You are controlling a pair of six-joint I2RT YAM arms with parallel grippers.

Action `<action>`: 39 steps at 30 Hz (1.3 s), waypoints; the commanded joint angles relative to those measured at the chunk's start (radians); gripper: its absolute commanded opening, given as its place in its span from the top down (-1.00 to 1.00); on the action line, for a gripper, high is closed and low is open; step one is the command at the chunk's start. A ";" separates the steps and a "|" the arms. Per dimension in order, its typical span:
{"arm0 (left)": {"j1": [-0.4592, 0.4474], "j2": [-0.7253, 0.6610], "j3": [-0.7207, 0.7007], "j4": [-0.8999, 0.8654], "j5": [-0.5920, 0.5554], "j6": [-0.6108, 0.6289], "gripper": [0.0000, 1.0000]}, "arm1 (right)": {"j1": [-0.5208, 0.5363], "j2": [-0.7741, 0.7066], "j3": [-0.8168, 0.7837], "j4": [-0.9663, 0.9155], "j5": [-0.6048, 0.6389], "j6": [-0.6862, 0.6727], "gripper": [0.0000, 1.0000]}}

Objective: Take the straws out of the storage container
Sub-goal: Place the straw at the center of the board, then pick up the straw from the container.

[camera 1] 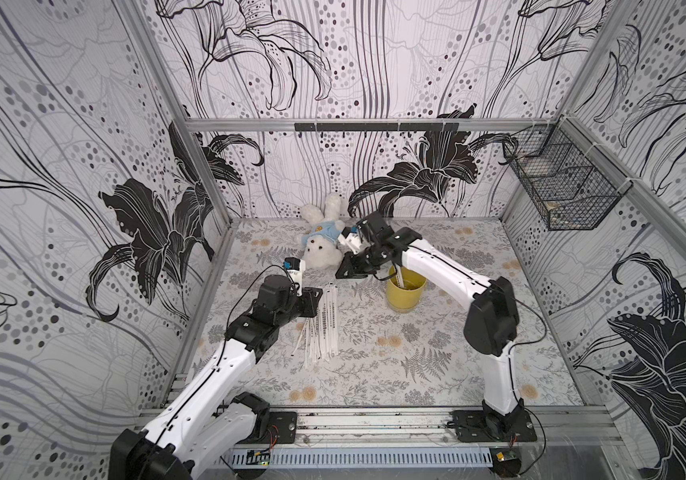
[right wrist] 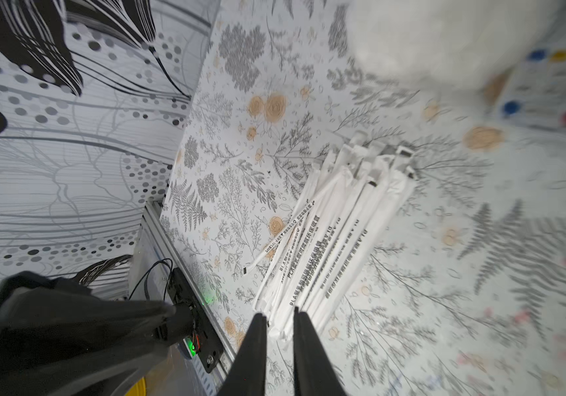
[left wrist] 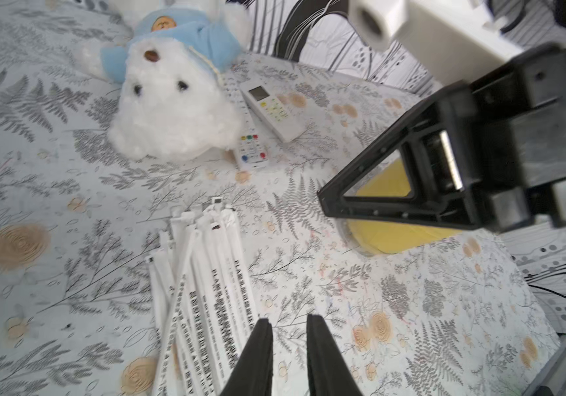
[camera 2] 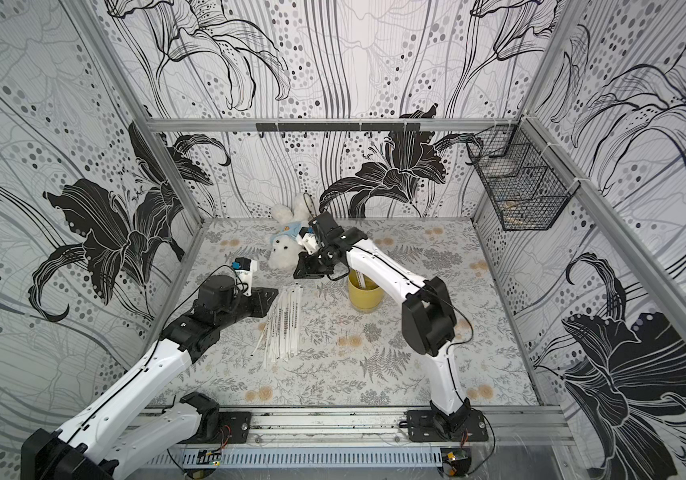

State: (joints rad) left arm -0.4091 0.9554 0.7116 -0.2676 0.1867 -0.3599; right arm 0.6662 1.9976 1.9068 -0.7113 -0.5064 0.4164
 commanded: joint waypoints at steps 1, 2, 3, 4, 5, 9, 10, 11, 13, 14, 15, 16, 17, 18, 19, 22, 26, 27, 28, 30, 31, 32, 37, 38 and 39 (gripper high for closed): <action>-0.057 0.035 0.005 0.223 -0.033 0.016 0.47 | -0.065 -0.195 -0.069 0.026 0.123 -0.046 0.61; -0.079 0.060 0.010 0.265 -0.028 0.012 0.45 | -0.082 -0.242 -0.103 0.043 0.133 -0.051 0.61; -0.103 0.088 0.016 0.309 -0.027 0.012 0.43 | -0.100 -0.287 -0.142 0.065 0.139 -0.053 0.60; -0.127 0.116 0.029 0.339 -0.033 0.011 0.42 | -0.116 -0.321 -0.173 0.087 0.145 -0.054 0.60; -0.152 0.155 0.051 0.370 -0.038 0.015 0.42 | -0.131 -0.373 -0.209 0.109 0.153 -0.057 0.59; -0.219 0.345 0.178 0.444 -0.007 0.053 0.37 | -0.170 -0.492 -0.323 0.175 0.197 -0.080 0.51; -0.228 0.390 0.211 0.452 0.004 0.056 0.36 | -0.173 -0.507 -0.338 0.180 0.213 -0.085 0.47; -0.237 0.438 0.249 0.453 0.009 0.062 0.36 | -0.176 -0.521 -0.355 0.180 0.237 -0.092 0.43; -0.258 0.511 0.311 0.458 -0.010 0.080 0.34 | -0.178 -0.535 -0.379 0.168 0.292 -0.106 0.40; -0.262 0.547 0.343 0.457 -0.020 0.082 0.33 | -0.180 -0.539 -0.390 0.159 0.310 -0.111 0.40; -0.262 0.585 0.378 0.448 -0.019 0.077 0.33 | -0.184 -0.541 -0.401 0.152 0.313 -0.115 0.40; -0.262 0.618 0.412 0.430 -0.020 0.077 0.33 | -0.191 -0.544 -0.412 0.150 0.311 -0.116 0.40; -0.262 0.656 0.452 0.407 -0.026 0.078 0.33 | -0.195 -0.550 -0.426 0.151 0.309 -0.115 0.40; -0.261 0.692 0.491 0.383 -0.023 0.078 0.33 | -0.201 -0.556 -0.440 0.154 0.306 -0.116 0.40; -0.261 0.723 0.520 0.364 -0.022 0.075 0.33 | -0.206 -0.562 -0.450 0.154 0.304 -0.116 0.40; -0.262 0.806 0.603 0.321 -0.018 0.071 0.33 | -0.225 -0.582 -0.472 0.161 0.300 -0.116 0.41; -0.260 0.876 0.663 0.291 -0.025 0.062 0.33 | -0.243 -0.596 -0.483 0.164 0.299 -0.116 0.42; -0.258 0.886 0.668 0.289 -0.027 0.058 0.33 | -0.246 -0.597 -0.486 0.165 0.301 -0.116 0.42; -0.256 0.891 0.670 0.290 -0.025 0.054 0.33 | -0.248 -0.600 -0.488 0.167 0.301 -0.116 0.42; -0.251 0.895 0.665 0.305 -0.019 0.048 0.34 | -0.250 -0.599 -0.489 0.169 0.296 -0.116 0.43; -0.249 0.895 0.664 0.307 -0.018 0.046 0.35 | -0.251 -0.599 -0.488 0.172 0.295 -0.116 0.43; -0.247 0.896 0.663 0.310 -0.021 0.044 0.36 | -0.251 -0.595 -0.487 0.172 0.292 -0.116 0.44; -0.238 0.879 0.644 0.318 -0.009 0.041 0.38 | -0.252 -0.589 -0.478 0.173 0.292 -0.120 0.44; -0.237 0.872 0.634 0.325 -0.009 0.037 0.38 | -0.254 -0.587 -0.476 0.174 0.290 -0.122 0.44; -0.235 0.863 0.621 0.334 -0.010 0.033 0.38 | -0.254 -0.586 -0.478 0.175 0.290 -0.122 0.45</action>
State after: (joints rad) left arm -0.6521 1.8462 1.3460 0.0269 0.1757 -0.3161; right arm 0.4202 1.4181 1.4300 -0.5514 -0.2195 0.3191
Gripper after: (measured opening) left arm 0.309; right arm 0.278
